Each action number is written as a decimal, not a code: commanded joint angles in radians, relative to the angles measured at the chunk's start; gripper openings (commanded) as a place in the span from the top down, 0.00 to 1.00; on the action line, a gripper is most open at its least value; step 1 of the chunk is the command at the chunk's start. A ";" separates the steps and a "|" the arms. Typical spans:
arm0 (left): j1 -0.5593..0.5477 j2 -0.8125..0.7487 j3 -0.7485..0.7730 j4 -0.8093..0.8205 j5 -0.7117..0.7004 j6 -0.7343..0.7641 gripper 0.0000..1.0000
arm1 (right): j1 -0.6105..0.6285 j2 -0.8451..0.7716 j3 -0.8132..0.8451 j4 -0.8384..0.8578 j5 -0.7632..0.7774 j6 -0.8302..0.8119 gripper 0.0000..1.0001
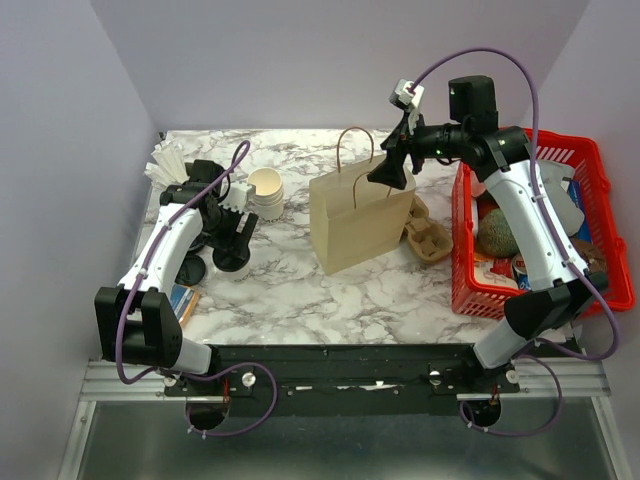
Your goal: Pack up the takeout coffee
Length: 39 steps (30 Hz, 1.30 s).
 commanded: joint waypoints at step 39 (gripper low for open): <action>-0.015 -0.030 0.035 -0.033 0.054 0.078 0.34 | -0.042 0.024 0.126 0.053 0.113 0.044 0.00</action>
